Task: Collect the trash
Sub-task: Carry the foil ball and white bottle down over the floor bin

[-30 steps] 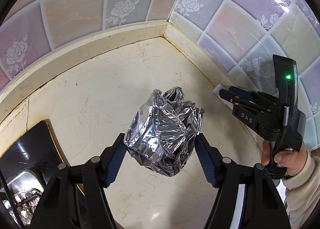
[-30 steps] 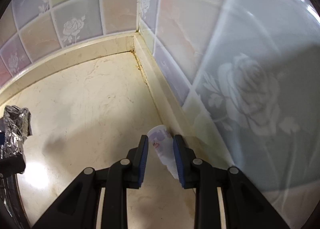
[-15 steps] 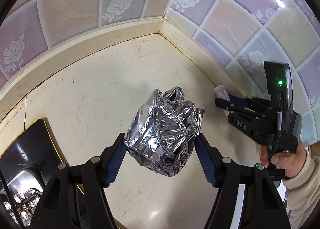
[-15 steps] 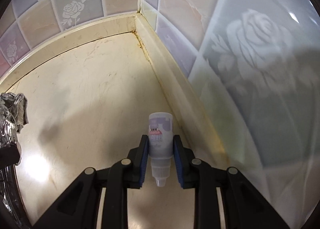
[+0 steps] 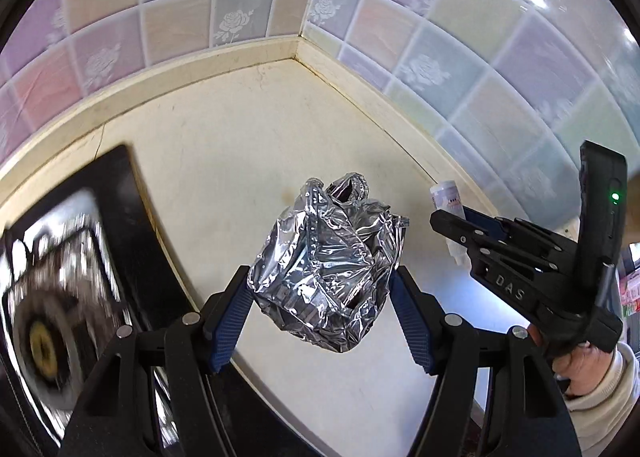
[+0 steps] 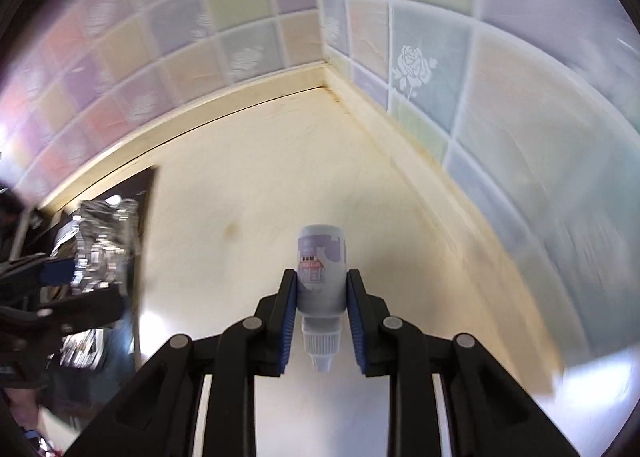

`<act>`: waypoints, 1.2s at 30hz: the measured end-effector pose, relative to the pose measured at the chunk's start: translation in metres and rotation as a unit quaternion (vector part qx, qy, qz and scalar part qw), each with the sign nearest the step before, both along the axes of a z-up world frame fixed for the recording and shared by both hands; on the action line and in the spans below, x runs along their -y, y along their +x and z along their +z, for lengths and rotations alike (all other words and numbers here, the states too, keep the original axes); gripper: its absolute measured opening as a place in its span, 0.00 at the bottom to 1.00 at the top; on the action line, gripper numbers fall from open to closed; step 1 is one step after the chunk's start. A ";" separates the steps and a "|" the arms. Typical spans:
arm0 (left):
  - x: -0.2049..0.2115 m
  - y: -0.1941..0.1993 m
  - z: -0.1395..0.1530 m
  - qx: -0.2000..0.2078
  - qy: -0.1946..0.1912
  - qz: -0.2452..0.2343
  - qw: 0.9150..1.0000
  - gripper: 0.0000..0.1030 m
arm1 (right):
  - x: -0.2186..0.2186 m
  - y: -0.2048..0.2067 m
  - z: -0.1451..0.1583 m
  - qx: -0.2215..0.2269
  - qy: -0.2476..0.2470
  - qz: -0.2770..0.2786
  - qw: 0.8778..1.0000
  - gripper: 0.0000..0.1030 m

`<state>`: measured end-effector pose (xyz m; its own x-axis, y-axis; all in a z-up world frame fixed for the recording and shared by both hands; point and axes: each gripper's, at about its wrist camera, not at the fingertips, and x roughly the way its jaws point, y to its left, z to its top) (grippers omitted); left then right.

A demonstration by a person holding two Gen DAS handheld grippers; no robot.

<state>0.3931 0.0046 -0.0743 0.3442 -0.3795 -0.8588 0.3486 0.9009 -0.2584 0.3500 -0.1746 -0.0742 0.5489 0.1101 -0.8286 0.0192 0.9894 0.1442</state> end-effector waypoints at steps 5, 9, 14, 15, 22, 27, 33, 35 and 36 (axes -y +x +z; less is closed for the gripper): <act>0.010 -0.095 0.002 0.002 0.003 0.023 1.000 0.65 | -0.010 -0.090 0.011 0.007 0.031 0.037 0.999 0.23; 0.013 -0.163 -0.005 -0.003 0.008 0.035 0.999 0.65 | -0.020 -0.163 0.016 0.003 0.050 0.059 0.997 0.23; 0.015 -0.232 -0.023 -0.024 0.016 0.035 0.999 0.65 | -0.028 -0.226 -0.002 -0.030 0.081 0.070 0.994 0.23; 0.015 -0.246 -0.027 -0.026 0.021 0.032 0.999 0.65 | -0.029 -0.238 -0.007 -0.036 0.087 0.073 0.993 0.23; 0.006 -0.311 -0.072 -0.033 0.037 0.020 0.999 0.65 | -0.038 -0.300 -0.059 -0.065 0.065 0.050 0.995 0.23; 0.000 -0.338 -0.129 -0.060 0.041 0.012 0.997 0.65 | -0.054 -0.327 -0.117 -0.096 0.035 0.038 0.994 0.23; -0.006 -0.351 -0.223 -0.100 0.055 -0.010 0.993 0.65 | -0.062 -0.336 -0.212 -0.151 0.051 -0.006 0.987 0.23; -0.009 -0.350 -0.256 -0.108 0.059 -0.018 0.992 0.66 | -0.063 -0.336 -0.246 -0.163 0.058 -0.016 0.985 0.23; -0.009 -0.349 -0.270 -0.111 0.059 -0.020 0.992 0.66 | -0.064 -0.336 -0.264 -0.168 0.056 -0.020 0.984 0.24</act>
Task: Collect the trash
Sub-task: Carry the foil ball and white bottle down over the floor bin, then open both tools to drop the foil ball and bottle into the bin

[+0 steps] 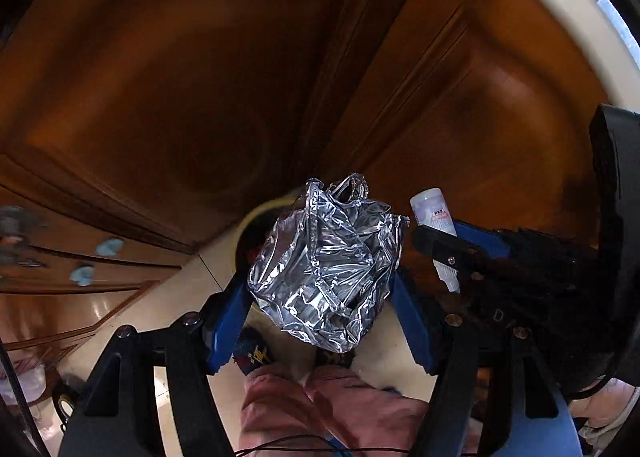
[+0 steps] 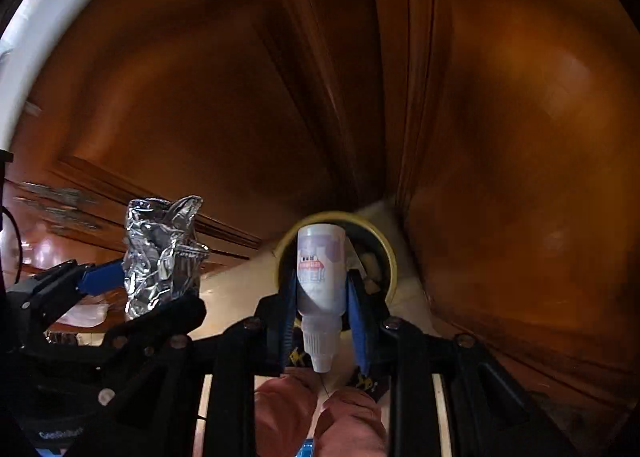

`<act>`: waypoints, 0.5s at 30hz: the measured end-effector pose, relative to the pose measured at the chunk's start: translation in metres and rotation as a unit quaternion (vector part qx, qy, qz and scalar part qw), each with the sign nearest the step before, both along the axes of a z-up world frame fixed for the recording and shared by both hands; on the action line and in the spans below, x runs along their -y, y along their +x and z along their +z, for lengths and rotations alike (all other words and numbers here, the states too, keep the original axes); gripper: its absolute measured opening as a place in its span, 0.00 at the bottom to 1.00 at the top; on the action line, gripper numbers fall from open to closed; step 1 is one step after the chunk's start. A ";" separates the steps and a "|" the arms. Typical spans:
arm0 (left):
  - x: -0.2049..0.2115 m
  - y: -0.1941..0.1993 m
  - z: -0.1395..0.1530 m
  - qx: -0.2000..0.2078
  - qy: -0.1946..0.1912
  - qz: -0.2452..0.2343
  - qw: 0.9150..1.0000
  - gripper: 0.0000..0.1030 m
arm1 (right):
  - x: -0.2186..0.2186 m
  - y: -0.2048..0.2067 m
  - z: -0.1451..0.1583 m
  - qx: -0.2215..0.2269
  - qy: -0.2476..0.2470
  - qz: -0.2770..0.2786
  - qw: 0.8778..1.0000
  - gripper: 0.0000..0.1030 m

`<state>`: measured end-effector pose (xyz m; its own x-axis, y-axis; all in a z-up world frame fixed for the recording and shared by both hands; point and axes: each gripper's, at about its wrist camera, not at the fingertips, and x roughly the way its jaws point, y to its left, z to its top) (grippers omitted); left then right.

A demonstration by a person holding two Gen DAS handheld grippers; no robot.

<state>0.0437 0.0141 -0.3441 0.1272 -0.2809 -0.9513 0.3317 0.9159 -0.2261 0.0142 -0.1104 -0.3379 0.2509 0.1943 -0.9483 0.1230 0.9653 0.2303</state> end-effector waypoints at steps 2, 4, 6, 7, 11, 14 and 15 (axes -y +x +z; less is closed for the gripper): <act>0.000 0.003 -0.032 -0.005 0.003 -0.003 1.000 0.66 | -0.001 0.001 -0.033 -0.012 0.000 -0.008 1.000 0.24; -0.005 0.010 -0.058 -0.006 0.002 -0.001 1.000 0.66 | -0.002 0.003 -0.061 -0.016 0.002 -0.015 1.000 0.24; -0.009 0.013 -0.077 -0.006 0.002 0.004 1.000 0.66 | -0.003 0.005 -0.084 -0.019 0.003 -0.022 1.000 0.24; -0.012 0.016 -0.087 -0.006 0.000 0.006 1.000 0.66 | -0.003 0.005 -0.095 -0.019 0.005 -0.026 0.999 0.24; -0.020 0.018 -0.116 -0.020 0.003 0.011 1.000 0.71 | -0.005 0.008 -0.128 -0.028 0.017 -0.036 0.999 0.24; -0.024 0.014 -0.125 -0.023 0.008 0.010 1.000 0.90 | -0.004 0.007 -0.143 -0.034 0.024 -0.038 0.998 0.29; -0.026 0.015 -0.126 -0.023 0.013 0.011 1.000 0.94 | -0.004 0.007 -0.145 -0.033 0.021 -0.039 0.998 0.35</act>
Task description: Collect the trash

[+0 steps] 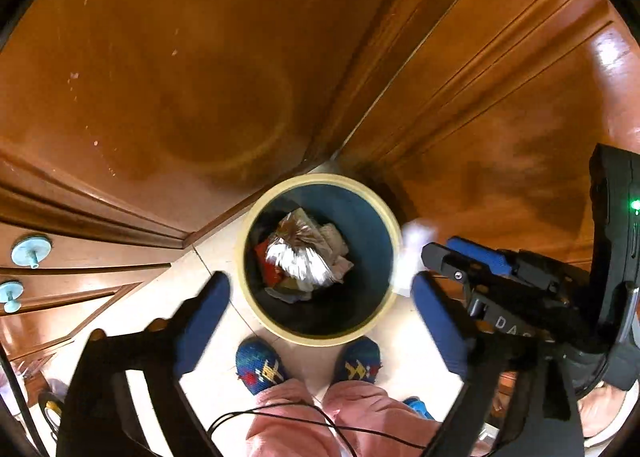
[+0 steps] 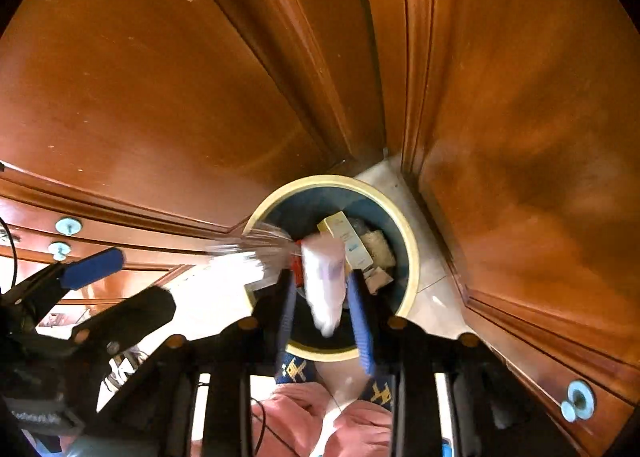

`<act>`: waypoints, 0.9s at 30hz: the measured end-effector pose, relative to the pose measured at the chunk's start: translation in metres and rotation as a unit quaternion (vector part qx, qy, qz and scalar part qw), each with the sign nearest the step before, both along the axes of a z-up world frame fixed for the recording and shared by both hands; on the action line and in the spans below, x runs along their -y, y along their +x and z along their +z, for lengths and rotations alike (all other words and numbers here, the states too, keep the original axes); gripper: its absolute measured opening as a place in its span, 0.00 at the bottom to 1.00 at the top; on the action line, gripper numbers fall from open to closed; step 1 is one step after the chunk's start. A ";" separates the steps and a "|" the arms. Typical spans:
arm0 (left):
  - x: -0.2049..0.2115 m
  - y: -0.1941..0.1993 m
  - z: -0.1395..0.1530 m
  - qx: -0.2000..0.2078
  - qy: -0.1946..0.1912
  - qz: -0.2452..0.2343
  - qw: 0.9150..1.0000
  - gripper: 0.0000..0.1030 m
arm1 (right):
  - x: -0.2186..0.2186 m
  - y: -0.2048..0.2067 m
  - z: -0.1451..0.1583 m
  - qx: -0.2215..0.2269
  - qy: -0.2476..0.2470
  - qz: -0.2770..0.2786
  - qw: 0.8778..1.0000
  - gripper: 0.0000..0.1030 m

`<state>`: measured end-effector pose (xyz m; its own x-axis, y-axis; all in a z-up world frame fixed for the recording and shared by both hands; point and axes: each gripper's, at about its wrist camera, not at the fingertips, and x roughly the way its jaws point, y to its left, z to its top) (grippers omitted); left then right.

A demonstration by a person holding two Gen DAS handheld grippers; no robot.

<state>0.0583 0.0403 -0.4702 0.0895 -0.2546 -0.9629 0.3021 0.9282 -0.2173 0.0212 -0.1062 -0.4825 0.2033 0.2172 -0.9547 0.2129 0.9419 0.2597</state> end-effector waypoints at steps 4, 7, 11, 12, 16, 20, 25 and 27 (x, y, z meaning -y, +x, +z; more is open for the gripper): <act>0.000 0.002 0.003 -0.002 0.012 0.011 1.000 0.96 | -0.003 -0.002 0.005 0.000 -0.007 -0.003 1.000 0.41; 0.000 0.005 0.009 -0.001 0.013 0.020 1.000 0.97 | -0.004 -0.004 0.012 0.004 -0.010 -0.002 1.000 0.41; 0.002 0.004 0.023 0.009 0.016 0.021 1.000 0.97 | -0.005 -0.008 0.028 0.010 -0.015 0.003 1.000 0.42; -0.001 0.006 0.024 0.011 0.015 0.021 1.000 0.97 | -0.004 -0.008 0.030 0.010 -0.015 0.002 1.000 0.44; -0.001 0.005 0.041 0.020 0.016 0.026 0.999 0.97 | -0.003 -0.009 0.047 0.013 -0.022 0.002 1.000 0.46; 0.002 0.001 0.067 0.024 0.014 0.033 0.999 0.97 | 0.000 -0.014 0.074 0.019 -0.031 0.001 0.999 0.46; 0.004 -0.007 0.111 0.025 0.009 0.035 0.999 0.97 | 0.007 -0.020 0.117 0.020 -0.043 0.001 0.999 0.47; 0.004 -0.011 0.130 0.027 0.006 0.034 0.999 0.97 | 0.008 -0.024 0.140 0.023 -0.043 0.002 0.999 0.51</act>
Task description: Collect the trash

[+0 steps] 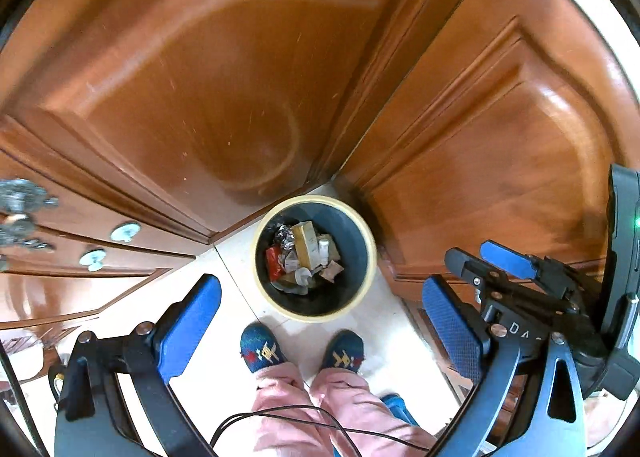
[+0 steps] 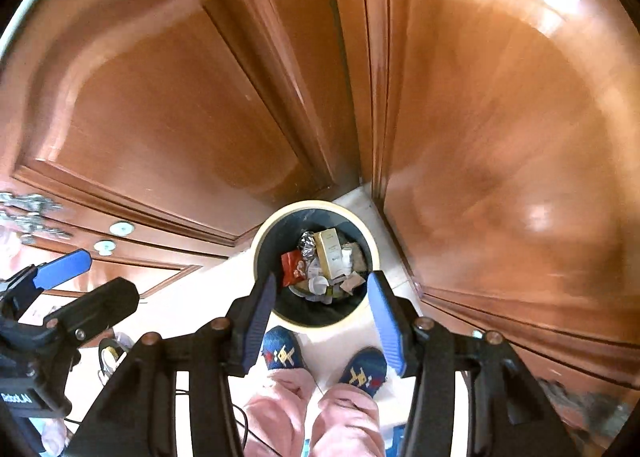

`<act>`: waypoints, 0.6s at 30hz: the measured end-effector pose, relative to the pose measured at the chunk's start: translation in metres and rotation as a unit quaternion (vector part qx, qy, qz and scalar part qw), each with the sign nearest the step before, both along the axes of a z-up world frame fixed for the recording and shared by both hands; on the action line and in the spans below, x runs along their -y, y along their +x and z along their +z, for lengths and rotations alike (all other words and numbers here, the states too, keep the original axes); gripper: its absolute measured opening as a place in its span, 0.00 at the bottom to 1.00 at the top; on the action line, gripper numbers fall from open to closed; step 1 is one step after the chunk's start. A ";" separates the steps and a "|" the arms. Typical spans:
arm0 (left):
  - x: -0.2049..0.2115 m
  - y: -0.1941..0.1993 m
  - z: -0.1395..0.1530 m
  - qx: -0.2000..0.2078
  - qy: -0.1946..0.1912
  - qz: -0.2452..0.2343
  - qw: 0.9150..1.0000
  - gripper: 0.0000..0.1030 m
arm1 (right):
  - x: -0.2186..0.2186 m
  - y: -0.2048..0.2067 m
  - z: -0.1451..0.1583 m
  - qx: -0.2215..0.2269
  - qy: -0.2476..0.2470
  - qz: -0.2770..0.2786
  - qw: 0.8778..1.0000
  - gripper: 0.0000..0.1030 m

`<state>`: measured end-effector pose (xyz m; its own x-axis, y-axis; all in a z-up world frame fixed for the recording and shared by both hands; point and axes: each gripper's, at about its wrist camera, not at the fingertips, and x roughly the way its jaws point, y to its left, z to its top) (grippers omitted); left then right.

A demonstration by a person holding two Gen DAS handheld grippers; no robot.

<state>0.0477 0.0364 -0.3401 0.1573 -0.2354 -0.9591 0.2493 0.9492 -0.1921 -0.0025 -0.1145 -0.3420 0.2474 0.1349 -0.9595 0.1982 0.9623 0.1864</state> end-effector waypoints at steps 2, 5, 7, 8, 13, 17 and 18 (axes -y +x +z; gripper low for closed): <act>0.001 -0.004 0.020 0.000 -0.003 -0.002 1.000 0.97 | 0.002 -0.003 0.023 0.006 -0.002 0.003 1.000 0.53; 0.002 -0.011 0.056 0.003 -0.008 -0.006 1.000 0.97 | 0.004 -0.009 0.062 0.020 -0.006 0.007 1.000 0.54; 0.003 -0.016 0.082 0.013 -0.006 -0.011 1.000 0.97 | 0.006 -0.012 0.087 0.027 -0.003 0.008 1.000 0.54; 0.004 -0.017 0.093 0.016 -0.007 -0.013 1.000 0.97 | 0.007 -0.013 0.099 0.032 -0.004 0.009 0.999 0.54; 0.005 -0.025 0.151 0.044 -0.004 -0.019 0.999 0.97 | 0.010 -0.020 0.156 0.054 -0.003 0.020 0.998 0.54; 0.002 -0.027 0.197 0.070 -0.006 -0.011 0.997 0.97 | 0.011 -0.024 0.200 0.080 -0.013 0.031 0.996 0.54; 0.001 -0.027 0.209 0.077 -0.008 -0.009 0.997 0.97 | 0.010 -0.025 0.212 0.085 -0.015 0.033 0.996 0.54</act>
<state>0.0204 0.0357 -0.1315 0.2979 -0.2553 -0.9198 0.2945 0.9412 -0.1658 -0.0271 -0.1249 -0.1301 0.3987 0.1274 -0.9082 0.1026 0.9779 0.1822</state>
